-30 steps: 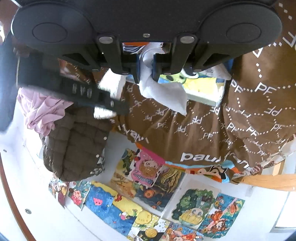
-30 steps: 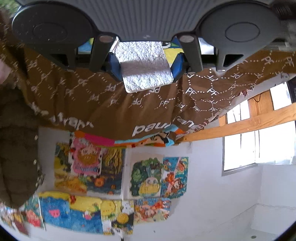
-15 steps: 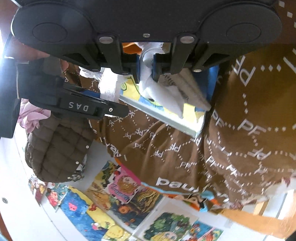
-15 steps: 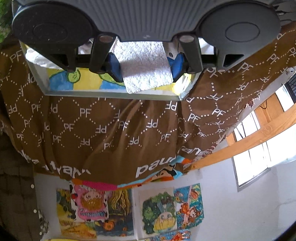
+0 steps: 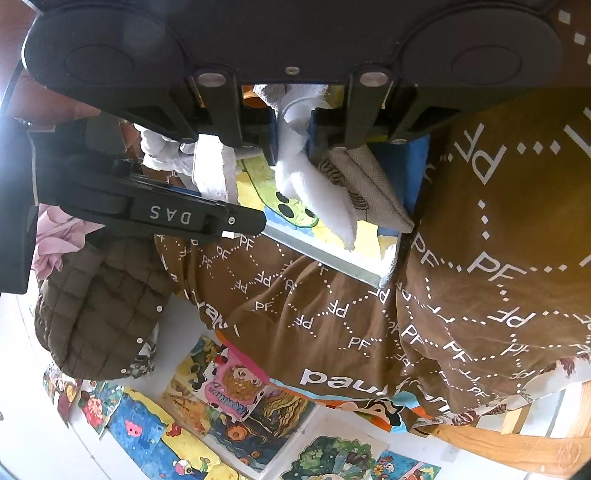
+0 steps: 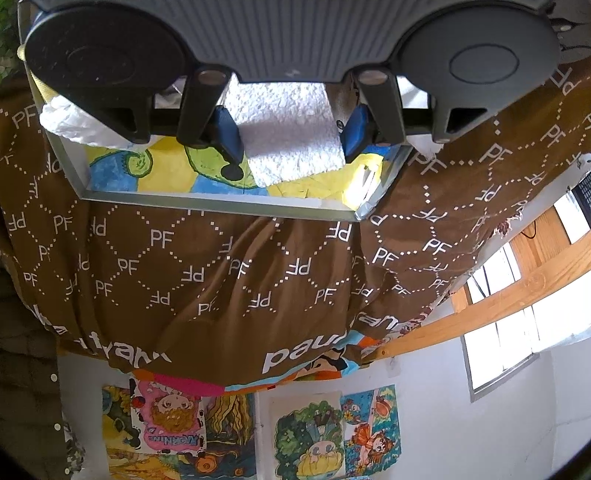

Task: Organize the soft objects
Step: 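Lower the tissue and towel into the tray and open both tools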

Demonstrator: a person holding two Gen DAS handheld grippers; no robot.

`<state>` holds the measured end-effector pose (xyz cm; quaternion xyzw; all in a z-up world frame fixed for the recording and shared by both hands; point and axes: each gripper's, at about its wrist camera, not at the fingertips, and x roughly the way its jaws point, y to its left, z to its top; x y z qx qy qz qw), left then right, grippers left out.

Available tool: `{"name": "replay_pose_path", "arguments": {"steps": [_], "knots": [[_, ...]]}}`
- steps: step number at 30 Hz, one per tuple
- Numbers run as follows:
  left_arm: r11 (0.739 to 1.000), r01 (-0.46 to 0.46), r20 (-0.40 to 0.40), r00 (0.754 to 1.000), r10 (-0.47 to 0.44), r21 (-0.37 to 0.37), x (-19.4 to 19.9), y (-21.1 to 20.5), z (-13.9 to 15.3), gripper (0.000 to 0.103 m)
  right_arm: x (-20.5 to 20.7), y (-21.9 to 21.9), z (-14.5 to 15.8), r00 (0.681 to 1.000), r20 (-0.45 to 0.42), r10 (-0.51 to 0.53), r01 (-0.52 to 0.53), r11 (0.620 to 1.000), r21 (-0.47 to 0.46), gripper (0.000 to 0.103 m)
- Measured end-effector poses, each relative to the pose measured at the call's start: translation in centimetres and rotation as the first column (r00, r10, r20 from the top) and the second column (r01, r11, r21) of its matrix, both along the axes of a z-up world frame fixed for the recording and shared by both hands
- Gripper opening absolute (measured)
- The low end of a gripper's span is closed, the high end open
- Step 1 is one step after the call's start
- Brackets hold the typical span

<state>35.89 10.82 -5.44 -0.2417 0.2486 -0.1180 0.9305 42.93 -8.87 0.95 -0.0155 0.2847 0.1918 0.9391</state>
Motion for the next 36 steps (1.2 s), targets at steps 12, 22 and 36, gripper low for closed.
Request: {"name": "replay_pose_path", "arguments": {"steps": [12,22,36], "knots": [[1.000,-0.003,-0.013,1.000,0.003,0.014,0.1,-0.2,0.1,0.032,0.1,-0.3,-0.3,1.000,-0.016,-0.002,0.002,1.000,-0.011,0.066],[0.998,-0.002,-0.007,1.000,0.003,0.070,-0.4,-1.2,0.8,0.058,-0.1,-1.4,0.3,0.999,-0.033,-0.006,0.007,1.000,0.021,0.076],[0.985,-0.033,0.041,0.999,0.026,0.171,-2.1,-2.4,2.9,0.079,-1.5,-3.2,1.8,1.000,-0.026,-0.004,0.005,0.999,0.048,0.084]]}}
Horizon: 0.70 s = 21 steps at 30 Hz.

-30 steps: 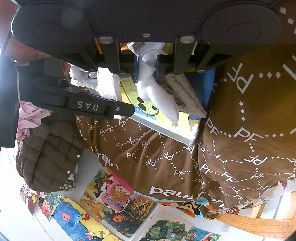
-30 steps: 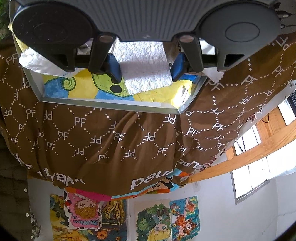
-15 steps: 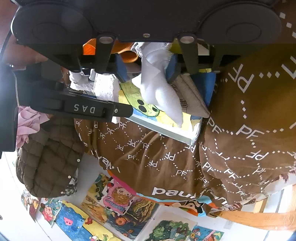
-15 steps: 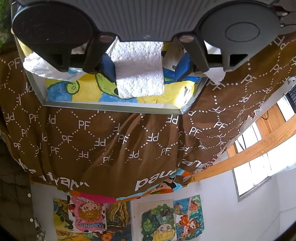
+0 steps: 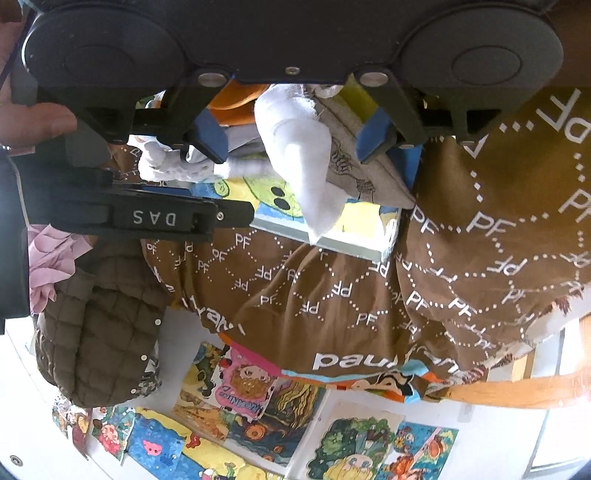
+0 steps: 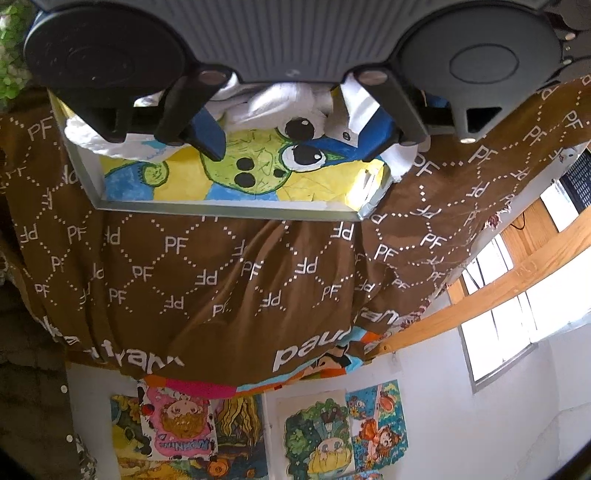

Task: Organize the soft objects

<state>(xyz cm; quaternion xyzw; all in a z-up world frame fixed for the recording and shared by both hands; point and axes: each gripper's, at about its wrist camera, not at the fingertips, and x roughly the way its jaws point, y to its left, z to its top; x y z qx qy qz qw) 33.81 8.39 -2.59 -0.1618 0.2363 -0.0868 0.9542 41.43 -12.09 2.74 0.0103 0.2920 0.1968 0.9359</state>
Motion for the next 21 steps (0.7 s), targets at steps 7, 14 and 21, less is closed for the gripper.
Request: {"name": "replay_pose_path", "arguments": {"steps": [7,14,21], "knots": [[0.999,-0.012,0.060,0.998,0.010,0.039,-1.6,-0.9,1.9,0.089,-1.4,-2.4,1.6,0.999,0.039,-0.023,0.022,0.999,0.034,0.091],[0.997,-0.029,0.118,0.993,0.020,0.073,-3.7,-1.8,3.9,0.095,-3.7,-5.4,3.7,0.995,0.086,-0.049,0.043,0.997,0.072,0.094],[0.995,-0.073,0.174,0.983,0.059,0.075,-6.8,-2.2,6.1,0.098,-7.4,-8.1,5.4,0.988,0.138,-0.074,0.057,0.991,0.122,0.099]]}}
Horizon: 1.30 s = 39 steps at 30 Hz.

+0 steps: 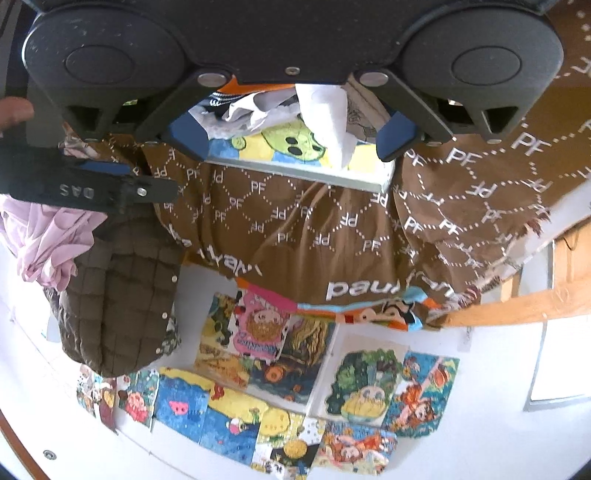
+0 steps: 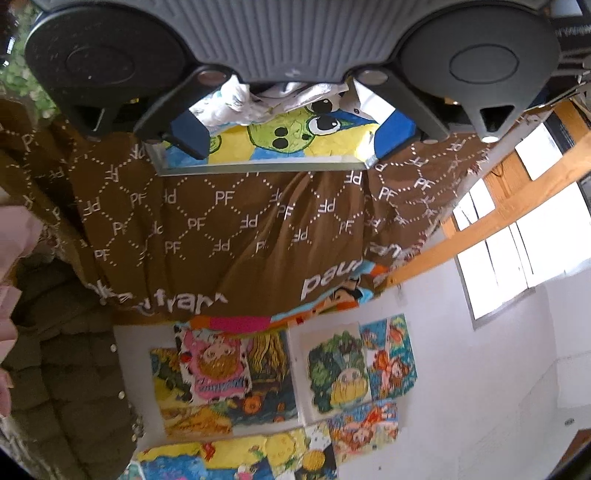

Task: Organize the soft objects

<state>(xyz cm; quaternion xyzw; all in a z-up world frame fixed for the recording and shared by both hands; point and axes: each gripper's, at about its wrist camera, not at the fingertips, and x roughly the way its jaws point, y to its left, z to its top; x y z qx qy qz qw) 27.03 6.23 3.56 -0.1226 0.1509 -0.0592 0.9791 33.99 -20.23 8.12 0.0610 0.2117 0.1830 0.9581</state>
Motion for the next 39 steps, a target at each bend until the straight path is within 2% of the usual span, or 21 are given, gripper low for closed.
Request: {"name": "replay_pose_path", "arguments": {"steps": [3,11,16,27,39], "knots": [[1.000,-0.021,0.028,0.999,0.021,0.006,-1.3,-0.2,0.9,0.102,-1.9,-1.0,0.3,1.000,0.021,-0.007,0.007,1.000,0.015,0.100],[0.998,-0.048,0.079,0.996,0.045,0.040,-4.8,-1.6,2.9,0.102,-5.8,-2.7,1.3,0.997,0.069,-0.027,0.026,0.999,0.019,0.103],[0.997,-0.064,0.093,0.994,0.060,0.047,-6.1,-2.1,3.6,0.102,-8.1,-3.0,2.2,0.992,0.121,-0.040,0.042,0.999,-0.014,0.103],[0.994,-0.106,0.092,0.991,0.102,0.038,-9.3,-2.9,3.8,0.102,-12.7,-3.6,2.7,0.982,0.186,-0.040,0.048,0.998,-0.040,0.103],[0.991,-0.118,0.099,0.989,0.111,0.067,-12.1,-5.1,3.2,0.102,-15.8,-5.0,1.0,0.976,0.198,-0.089,0.097,0.995,-0.031,0.103]]}}
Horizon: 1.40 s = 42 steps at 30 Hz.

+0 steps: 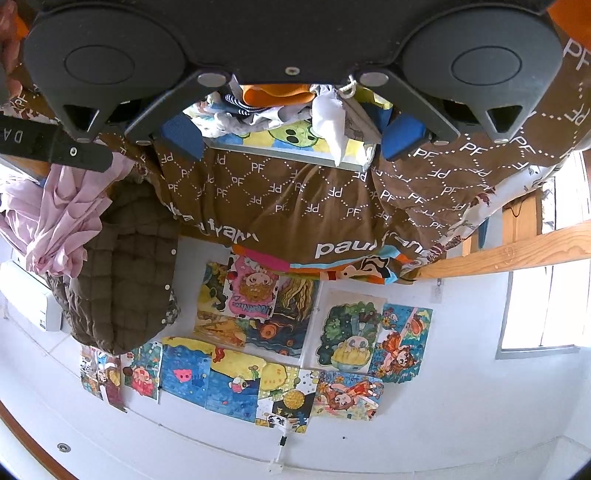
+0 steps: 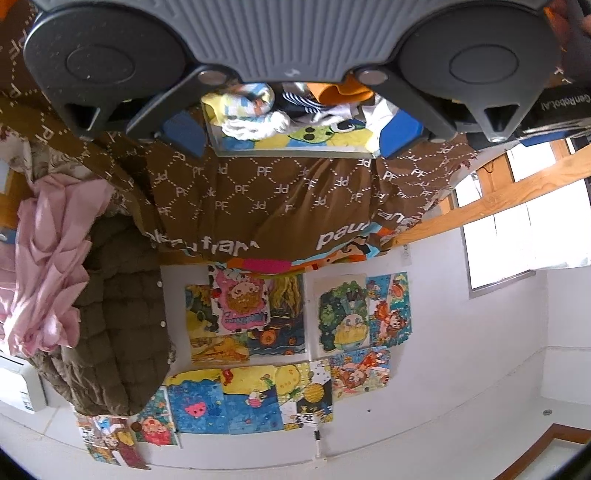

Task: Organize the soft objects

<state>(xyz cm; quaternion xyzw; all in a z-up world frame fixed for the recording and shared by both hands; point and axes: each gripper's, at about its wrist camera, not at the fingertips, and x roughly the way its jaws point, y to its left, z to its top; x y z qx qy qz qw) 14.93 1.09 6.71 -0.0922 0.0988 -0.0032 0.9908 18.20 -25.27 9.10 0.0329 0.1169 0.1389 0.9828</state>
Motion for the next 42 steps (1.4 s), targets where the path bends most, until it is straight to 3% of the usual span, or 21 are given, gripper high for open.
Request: {"name": "replay_pose_path", "arguments": {"steps": [12,34,42], "knots": [[0.999,-0.028,-0.042,0.999,0.029,0.027,-2.6,-1.2,-1.7,0.102,-3.0,-0.9,-3.4,0.999,-0.031,-0.043,0.042,0.999,-0.021,0.103],[0.996,-0.058,-0.076,0.995,0.062,0.063,-4.6,-2.0,-2.8,0.102,-5.4,-1.3,-4.9,0.998,-0.044,-0.040,0.040,0.999,-0.013,0.103],[0.995,-0.058,-0.091,0.994,0.065,0.085,-5.3,-2.2,-3.4,0.102,-6.4,-1.4,-6.4,0.995,-0.093,-0.035,0.033,0.999,-0.021,0.103]]}}
